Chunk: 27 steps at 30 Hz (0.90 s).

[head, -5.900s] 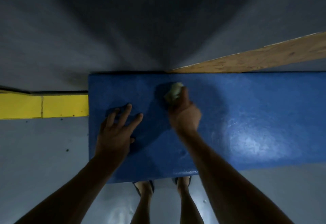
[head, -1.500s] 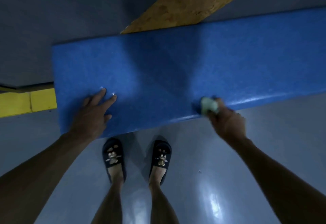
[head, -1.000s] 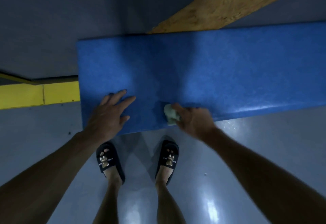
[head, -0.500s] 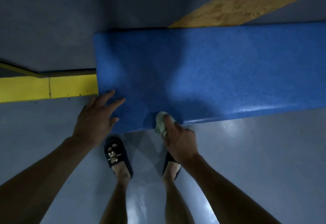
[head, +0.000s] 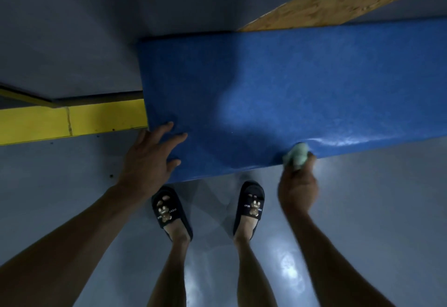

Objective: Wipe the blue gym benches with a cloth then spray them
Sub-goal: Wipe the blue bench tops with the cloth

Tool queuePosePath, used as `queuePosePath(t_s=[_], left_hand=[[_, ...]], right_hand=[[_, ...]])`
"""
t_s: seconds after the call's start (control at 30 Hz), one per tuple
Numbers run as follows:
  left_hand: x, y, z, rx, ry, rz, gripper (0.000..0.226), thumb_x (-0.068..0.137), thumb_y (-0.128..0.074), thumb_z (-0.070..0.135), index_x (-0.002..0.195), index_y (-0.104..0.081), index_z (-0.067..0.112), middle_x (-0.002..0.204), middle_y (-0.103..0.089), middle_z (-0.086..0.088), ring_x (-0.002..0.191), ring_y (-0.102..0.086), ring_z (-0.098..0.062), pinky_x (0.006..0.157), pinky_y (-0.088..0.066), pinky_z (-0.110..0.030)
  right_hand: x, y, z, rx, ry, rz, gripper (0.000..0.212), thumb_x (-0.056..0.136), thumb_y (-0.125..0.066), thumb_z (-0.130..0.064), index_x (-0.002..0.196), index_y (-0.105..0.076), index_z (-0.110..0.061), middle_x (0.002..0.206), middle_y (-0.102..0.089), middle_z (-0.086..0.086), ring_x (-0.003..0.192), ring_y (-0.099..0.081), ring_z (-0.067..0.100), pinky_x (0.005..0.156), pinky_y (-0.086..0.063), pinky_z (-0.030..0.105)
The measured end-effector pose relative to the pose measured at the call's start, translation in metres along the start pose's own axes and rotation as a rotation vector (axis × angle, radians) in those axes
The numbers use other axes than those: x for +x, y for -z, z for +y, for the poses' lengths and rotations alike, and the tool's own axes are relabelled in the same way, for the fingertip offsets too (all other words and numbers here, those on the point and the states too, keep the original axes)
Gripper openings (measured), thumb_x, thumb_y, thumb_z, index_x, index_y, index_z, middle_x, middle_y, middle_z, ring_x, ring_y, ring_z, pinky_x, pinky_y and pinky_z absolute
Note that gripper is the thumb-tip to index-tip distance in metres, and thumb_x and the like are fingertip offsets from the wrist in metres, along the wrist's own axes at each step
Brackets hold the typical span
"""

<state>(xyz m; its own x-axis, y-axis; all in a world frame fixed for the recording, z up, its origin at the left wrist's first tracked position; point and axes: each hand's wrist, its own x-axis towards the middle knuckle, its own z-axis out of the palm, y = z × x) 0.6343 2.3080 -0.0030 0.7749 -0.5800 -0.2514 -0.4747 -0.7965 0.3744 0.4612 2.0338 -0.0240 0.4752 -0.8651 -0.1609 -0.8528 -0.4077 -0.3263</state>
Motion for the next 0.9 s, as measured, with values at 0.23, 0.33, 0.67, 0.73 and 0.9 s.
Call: queuePosePath(t_s=[0.23, 0.33, 0.67, 0.73, 0.9], left_hand=[[0.003, 0.004, -0.002, -0.011, -0.012, -0.023, 0.066, 0.075, -0.081, 0.029, 0.135, -0.054, 0.031, 0.147, -0.041, 0.002, 0.114, -0.047, -0.034, 0.091, -0.052, -0.047], [0.004, 0.005, -0.004, -0.027, -0.01, -0.029, 0.066, 0.075, -0.081, 0.03, 0.134, -0.053, 0.033, 0.147, -0.041, 0.004, 0.113, -0.047, -0.033, 0.091, -0.052, -0.047], [0.007, 0.008, -0.003, -0.049, 0.028, -0.074, 0.064, 0.077, -0.079, 0.033, 0.136, -0.052, 0.035, 0.149, -0.038, 0.006, 0.124, -0.041, -0.028, 0.092, -0.052, -0.043], [0.008, 0.01, -0.005, -0.054, 0.024, -0.074, 0.065, 0.077, -0.079, 0.034, 0.136, -0.052, 0.035, 0.148, -0.038, 0.008, 0.125, -0.04, -0.027, 0.092, -0.052, -0.042], [0.008, 0.011, -0.007, -0.077, 0.016, -0.07, 0.064, 0.074, -0.08, 0.034, 0.132, -0.055, 0.035, 0.146, -0.04, 0.007, 0.125, -0.042, -0.028, 0.09, -0.053, -0.044]], right_hand=[[-0.058, -0.008, -0.05, -0.126, 0.766, -0.359, 0.047, 0.084, -0.058, -0.039, 0.126, -0.045, -0.025, 0.078, -0.068, -0.001, 0.054, -0.063, 0.025, 0.054, -0.054, 0.034], [-0.012, 0.011, -0.035, -0.266, 0.908, -0.236, 0.052, 0.073, -0.069, -0.032, 0.121, -0.052, -0.026, 0.072, -0.068, -0.001, 0.049, -0.063, 0.029, 0.049, -0.048, 0.03], [-0.066, -0.029, -0.084, 0.022, 0.035, -0.086, 0.042, 0.09, -0.047, -0.038, 0.13, -0.043, -0.026, 0.09, -0.069, 0.013, 0.076, -0.065, 0.04, 0.061, -0.045, 0.035], [-0.096, -0.036, -0.1, 0.017, 0.304, -0.192, 0.046, 0.087, -0.049, -0.036, 0.131, -0.046, -0.023, 0.085, -0.07, 0.007, 0.063, -0.065, 0.033, 0.054, -0.05, 0.034], [-0.042, -0.012, -0.083, -0.215, 0.912, -0.307, 0.043, 0.081, -0.054, -0.035, 0.122, -0.05, -0.027, 0.079, -0.068, 0.002, 0.055, -0.064, 0.031, 0.047, -0.052, 0.033]])
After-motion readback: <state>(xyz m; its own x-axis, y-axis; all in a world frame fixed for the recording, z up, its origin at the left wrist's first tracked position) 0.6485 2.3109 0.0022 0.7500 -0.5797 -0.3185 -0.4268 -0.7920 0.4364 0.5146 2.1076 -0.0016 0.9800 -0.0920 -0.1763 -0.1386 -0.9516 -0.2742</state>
